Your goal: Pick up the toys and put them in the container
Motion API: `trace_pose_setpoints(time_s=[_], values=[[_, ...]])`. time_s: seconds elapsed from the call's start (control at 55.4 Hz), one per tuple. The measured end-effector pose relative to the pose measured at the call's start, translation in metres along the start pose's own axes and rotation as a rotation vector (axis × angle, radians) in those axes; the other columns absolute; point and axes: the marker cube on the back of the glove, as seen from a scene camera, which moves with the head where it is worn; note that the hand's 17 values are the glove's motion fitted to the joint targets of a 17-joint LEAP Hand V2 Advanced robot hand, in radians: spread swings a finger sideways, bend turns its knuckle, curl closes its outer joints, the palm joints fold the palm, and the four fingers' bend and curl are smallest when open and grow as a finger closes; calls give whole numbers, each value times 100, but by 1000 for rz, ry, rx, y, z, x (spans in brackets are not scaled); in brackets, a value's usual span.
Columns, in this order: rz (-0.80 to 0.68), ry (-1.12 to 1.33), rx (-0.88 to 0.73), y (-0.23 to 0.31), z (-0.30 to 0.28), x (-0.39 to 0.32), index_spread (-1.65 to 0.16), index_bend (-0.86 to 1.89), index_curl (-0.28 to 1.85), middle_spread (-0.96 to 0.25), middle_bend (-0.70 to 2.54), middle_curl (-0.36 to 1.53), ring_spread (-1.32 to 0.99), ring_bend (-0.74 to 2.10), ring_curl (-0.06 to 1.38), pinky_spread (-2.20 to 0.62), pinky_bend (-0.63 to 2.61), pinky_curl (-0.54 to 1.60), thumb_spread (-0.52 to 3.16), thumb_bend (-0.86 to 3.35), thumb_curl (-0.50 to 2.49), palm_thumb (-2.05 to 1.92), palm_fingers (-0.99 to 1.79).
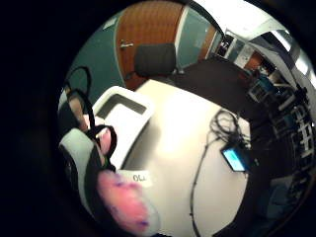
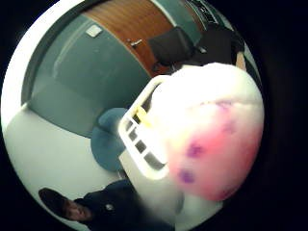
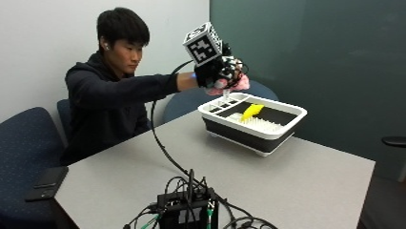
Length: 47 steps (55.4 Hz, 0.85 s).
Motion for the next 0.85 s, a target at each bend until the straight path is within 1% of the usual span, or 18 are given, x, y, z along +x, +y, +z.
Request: trace_pose_setpoints(time_s=[0.054,0.09,0.108,0.126,0.162,0.18,0.198,0.217,0.235,0.253,0.289,0.307,0.379,0.487,0.65,0.74,0.794,0.848], values=[[-28,16,24,-3,19,-26,-43,79,79,-18,114,74,-37,131,69,-37,137,51,36,14,89,63,98],[-15,14,18,-9,28,-31,-42,77,81,-18,113,75,-37,130,70,-37,140,53,35,14,90,63,90],[4,4,4,-14,31,-29,-42,70,81,-19,108,74,-37,127,70,-36,148,55,38,12,90,62,79],[29,-9,-19,-18,33,-25,-42,76,85,-18,113,76,-37,131,72,-36,143,54,36,13,91,63,86],[58,-16,-89,-21,44,-25,-40,55,81,-19,101,73,-36,130,71,-35,152,55,45,10,90,60,61],[47,-5,-132,-18,54,-32,-39,48,81,-19,98,73,-35,132,71,-35,153,56,51,9,89,58,52],[25,11,-175,-14,64,-42,-38,44,82,-19,96,72,-34,134,71,-35,154,56,56,8,88,56,52],[1,27,-214,-10,73,-49,-37,41,79,-18,86,68,-33,123,67,-33,147,53,68,2,83,45,23],[-18,38,-245,-6,79,-55,-36,40,80,-18,84,68,-32,121,69,-32,147,55,73,0,81,43,11],[-30,45,-267,-4,84,-58,-35,39,79,-16,75,65,-29,107,66,-26,143,55,78,-4,78,38,-23],[-38,41,-287,-2,87,-60,-35,34,74,-14,68,62,-26,95,63,-22,141,53,85,-5,74,32,-30],[-38,33,-291,-1,87,-60,-35,31,71,-12,61,59,-24,84,58,-20,138,50,88,-7,71,27,-39],[-33,12,-295,3,79,-52,-34,22,63,-9,44,51,-17,60,47,-13,131,44,97,-7,64,18,-37],[-21,39,-288,11,59,-32,-32,15,55,-6,29,45,-11,43,39,-7,122,39,105,-4,56,11,-27],[1,23,-278,41,21,-3,-30,12,48,-4,16,41,-6,30,34,-3,112,34,111,-3,49,8,-22],[9,46,-266,71,0,23,-30,15,46,-4,16,39,-5,25,33,-2,109,32,113,-2,46,8,-18],[0,17,-270,97,-10,21,-30,16,45,-4,16,38,-4,23,33,-1,105,30,114,-2,44,7,-15],[-28,-47,-294,114,-29,36,-30,17,45,-4,16,37,-4,22,32,-1,103,29,116,-2,43,7,-12]])
